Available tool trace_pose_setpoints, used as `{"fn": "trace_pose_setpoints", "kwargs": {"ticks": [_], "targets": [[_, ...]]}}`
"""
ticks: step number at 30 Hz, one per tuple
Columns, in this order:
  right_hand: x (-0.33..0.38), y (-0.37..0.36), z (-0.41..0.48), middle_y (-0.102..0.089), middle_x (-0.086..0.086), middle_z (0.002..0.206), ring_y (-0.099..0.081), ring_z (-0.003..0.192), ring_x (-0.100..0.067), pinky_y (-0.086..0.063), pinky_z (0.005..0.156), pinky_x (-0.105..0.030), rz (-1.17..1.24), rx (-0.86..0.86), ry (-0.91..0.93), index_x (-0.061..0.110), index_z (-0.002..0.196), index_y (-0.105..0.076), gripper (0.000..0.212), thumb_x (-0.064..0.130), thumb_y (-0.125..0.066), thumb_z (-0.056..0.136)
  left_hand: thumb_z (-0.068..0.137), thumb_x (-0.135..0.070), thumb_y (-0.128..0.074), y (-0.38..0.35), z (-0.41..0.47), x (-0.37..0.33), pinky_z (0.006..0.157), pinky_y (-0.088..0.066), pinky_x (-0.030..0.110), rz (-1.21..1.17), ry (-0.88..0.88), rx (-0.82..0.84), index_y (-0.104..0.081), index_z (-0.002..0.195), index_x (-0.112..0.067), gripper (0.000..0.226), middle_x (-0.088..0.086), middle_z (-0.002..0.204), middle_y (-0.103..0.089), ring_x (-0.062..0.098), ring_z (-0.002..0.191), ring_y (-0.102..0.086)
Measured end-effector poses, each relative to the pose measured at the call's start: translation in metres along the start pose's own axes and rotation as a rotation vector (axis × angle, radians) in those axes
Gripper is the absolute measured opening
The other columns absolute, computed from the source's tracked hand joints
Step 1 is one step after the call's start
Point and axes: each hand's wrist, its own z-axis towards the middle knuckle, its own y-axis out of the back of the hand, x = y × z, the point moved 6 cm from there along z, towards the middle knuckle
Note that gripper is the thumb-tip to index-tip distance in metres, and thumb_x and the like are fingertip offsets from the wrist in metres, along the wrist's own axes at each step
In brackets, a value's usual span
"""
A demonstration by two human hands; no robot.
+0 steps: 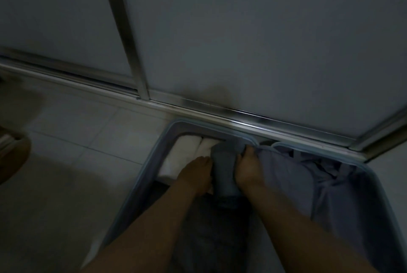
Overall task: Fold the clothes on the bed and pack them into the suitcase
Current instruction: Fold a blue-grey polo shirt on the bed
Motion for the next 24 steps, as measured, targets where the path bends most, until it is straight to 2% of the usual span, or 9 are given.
{"fn": "trace_pose_setpoints", "kwargs": {"ticks": [2, 4, 6, 7, 9, 11, 15, 18, 24], "targets": [[-0.005, 0.0, 0.006, -0.051, -0.019, 0.126, -0.053, 0.112, -0.037, -0.045, 0.096, -0.044, -0.159, -0.058, 0.058, 0.01, 0.137, -0.039, 0.043, 0.014, -0.047, 0.094, 0.099, -0.024, -0.044, -0.008, 0.012, 0.002, 0.108, -0.032, 0.037, 0.026, -0.03, 0.009, -0.033, 0.144, -0.006, 0.049, 0.015, 0.144, -0.038, 0.031, 0.131, -0.038], [0.001, -0.001, 0.005, -0.049, -0.025, 0.13, -0.052, 0.114, -0.04, -0.046, 0.097, -0.046, -0.416, -0.148, 0.285, 0.009, 0.14, -0.043, 0.054, 0.01, -0.053, 0.088, 0.1, -0.029, -0.043, -0.014, 0.02, 0.004, 0.11, -0.029, 0.036, 0.09, -0.032, 0.009, -0.022, 0.151, -0.01, 0.058, 0.014, 0.152, -0.029, 0.029, 0.137, -0.03], [0.014, -0.008, -0.001, -0.054, -0.024, 0.129, -0.055, 0.113, -0.042, -0.048, 0.095, -0.052, -0.49, -0.152, 0.527, 0.009, 0.13, -0.057, 0.045, 0.021, -0.046, 0.087, 0.099, -0.034, -0.043, -0.018, 0.026, 0.007, 0.109, -0.026, 0.035, 0.167, -0.047, -0.008, -0.018, 0.153, -0.015, 0.063, 0.013, 0.154, -0.024, 0.029, 0.138, -0.026], [0.02, -0.014, -0.004, -0.056, -0.021, 0.128, -0.056, 0.113, -0.041, -0.048, 0.094, -0.054, -0.456, -0.074, 0.577, 0.01, 0.123, -0.061, 0.046, 0.03, -0.039, 0.088, 0.098, -0.036, -0.044, -0.019, 0.029, 0.007, 0.107, -0.026, 0.035, 0.202, -0.066, -0.019, -0.022, 0.152, -0.016, 0.062, 0.013, 0.152, -0.026, 0.03, 0.136, -0.027], [0.023, -0.033, -0.008, -0.048, -0.011, 0.14, -0.046, 0.128, -0.034, -0.039, 0.102, -0.053, -0.416, 0.145, 0.5, 0.016, 0.133, -0.054, 0.064, 0.05, -0.024, 0.088, 0.094, -0.038, -0.047, -0.02, 0.033, 0.005, 0.113, -0.022, 0.034, 0.211, -0.126, -0.016, -0.028, 0.15, -0.016, 0.064, 0.011, 0.153, -0.025, 0.029, 0.138, -0.025], [0.017, -0.047, -0.009, -0.034, -0.006, 0.151, -0.03, 0.14, -0.024, -0.028, 0.111, -0.053, -0.397, 0.248, 0.372, 0.019, 0.145, -0.039, 0.068, 0.048, -0.025, 0.085, 0.09, -0.043, -0.049, -0.022, 0.032, 0.001, 0.12, -0.008, 0.036, 0.168, -0.185, 0.019, -0.016, 0.154, -0.016, 0.077, 0.007, 0.16, -0.013, 0.027, 0.146, -0.013], [0.002, -0.053, -0.002, -0.027, -0.012, 0.154, -0.027, 0.14, -0.028, -0.034, 0.109, -0.049, -0.517, 0.253, 0.279, 0.017, 0.147, -0.033, 0.059, 0.028, -0.046, 0.09, 0.098, -0.04, -0.045, -0.031, 0.031, 0.01, 0.12, -0.003, 0.033, 0.205, -0.119, 0.09, -0.008, 0.154, -0.012, 0.073, 0.008, 0.162, -0.003, 0.025, 0.149, -0.003], [-0.006, -0.044, 0.009, -0.023, -0.015, 0.155, -0.028, 0.138, -0.035, -0.035, 0.105, -0.049, -0.663, 0.169, 0.174, 0.01, 0.148, -0.028, 0.057, 0.021, -0.043, 0.094, 0.101, -0.04, -0.039, -0.035, 0.029, 0.022, 0.121, -0.006, 0.033, 0.203, -0.046, 0.102, -0.008, 0.154, -0.013, 0.068, 0.005, 0.162, 0.001, 0.023, 0.149, -0.001], [0.007, -0.054, 0.021, -0.032, -0.017, 0.147, -0.033, 0.131, -0.037, -0.03, 0.109, -0.052, -0.705, 0.163, 0.212, 0.009, 0.147, -0.028, 0.056, 0.017, -0.04, 0.093, 0.101, -0.042, -0.038, -0.034, 0.024, 0.033, 0.12, -0.009, 0.033, 0.186, -0.004, 0.101, -0.009, 0.155, -0.016, 0.067, 0.002, 0.162, 0.001, 0.02, 0.149, -0.003]]}}
